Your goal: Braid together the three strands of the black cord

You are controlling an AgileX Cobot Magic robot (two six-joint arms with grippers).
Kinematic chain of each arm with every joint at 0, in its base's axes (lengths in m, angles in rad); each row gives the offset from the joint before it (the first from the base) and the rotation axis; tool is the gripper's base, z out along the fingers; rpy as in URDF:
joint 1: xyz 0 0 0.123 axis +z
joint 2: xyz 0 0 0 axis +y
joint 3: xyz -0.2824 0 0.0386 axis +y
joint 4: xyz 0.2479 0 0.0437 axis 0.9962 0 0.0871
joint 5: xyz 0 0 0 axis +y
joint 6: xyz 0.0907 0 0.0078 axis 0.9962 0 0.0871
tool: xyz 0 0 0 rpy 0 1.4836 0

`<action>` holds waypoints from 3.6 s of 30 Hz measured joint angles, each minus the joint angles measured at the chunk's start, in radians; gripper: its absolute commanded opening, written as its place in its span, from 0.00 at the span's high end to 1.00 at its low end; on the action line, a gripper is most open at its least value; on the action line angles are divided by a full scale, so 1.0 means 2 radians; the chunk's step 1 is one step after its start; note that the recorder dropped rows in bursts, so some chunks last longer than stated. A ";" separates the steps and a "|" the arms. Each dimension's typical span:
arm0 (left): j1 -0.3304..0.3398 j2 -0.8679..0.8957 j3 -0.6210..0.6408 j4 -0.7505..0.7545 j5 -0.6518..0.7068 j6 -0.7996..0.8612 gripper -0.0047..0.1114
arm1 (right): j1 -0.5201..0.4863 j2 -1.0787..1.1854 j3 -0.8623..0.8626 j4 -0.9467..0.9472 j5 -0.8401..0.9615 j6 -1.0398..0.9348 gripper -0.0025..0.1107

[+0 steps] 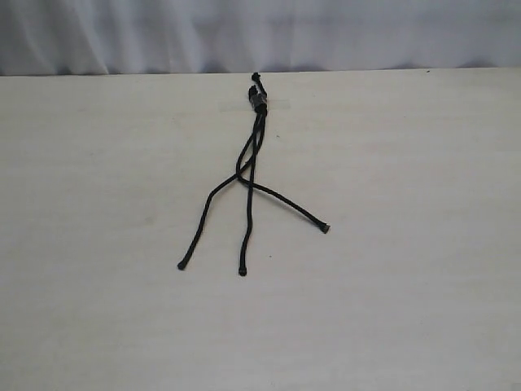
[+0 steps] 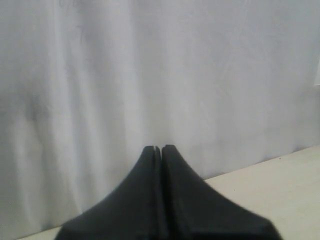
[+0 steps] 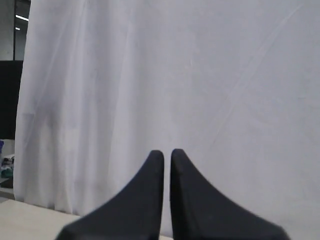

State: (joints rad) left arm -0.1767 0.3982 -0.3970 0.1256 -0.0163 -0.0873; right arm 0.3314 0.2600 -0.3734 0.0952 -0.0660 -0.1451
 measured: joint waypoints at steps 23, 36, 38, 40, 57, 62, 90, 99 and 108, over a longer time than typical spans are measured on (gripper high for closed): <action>0.140 -0.198 0.179 0.022 0.044 0.003 0.96 | 0.000 -0.047 0.000 0.000 -0.002 0.001 0.94; 0.140 -0.198 0.197 0.022 0.042 0.003 0.96 | 0.000 -0.047 0.000 0.000 -0.002 0.001 0.94; 0.140 -0.198 0.197 0.022 0.045 0.003 0.96 | 0.000 -0.047 0.000 0.000 -0.002 0.001 0.94; 0.140 -0.198 0.197 0.013 0.045 0.003 0.96 | 0.000 -0.047 0.000 0.000 -0.002 0.001 0.94; 0.140 -0.198 0.197 -0.039 0.087 0.031 0.96 | 0.000 -0.047 0.000 0.000 -0.002 0.001 0.94; 0.140 -0.198 0.197 -0.040 0.111 0.044 0.96 | 0.000 -0.047 0.000 0.000 -0.002 0.001 0.94; 0.140 -0.198 0.197 -0.040 0.112 0.058 0.96 | 0.000 -0.048 0.046 -0.063 -0.008 0.001 0.94; 0.140 -0.198 0.197 -0.040 0.112 0.058 0.96 | 0.000 -0.048 0.183 -0.079 0.001 0.001 0.94; 0.140 -0.198 0.197 -0.040 0.112 0.058 0.96 | -0.069 -0.065 0.185 0.039 -0.019 0.073 0.94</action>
State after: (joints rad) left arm 0.1038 0.0028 -0.0036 0.0459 0.2077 0.0279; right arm 0.1933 0.1301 -0.0035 0.1732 -0.1047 0.0000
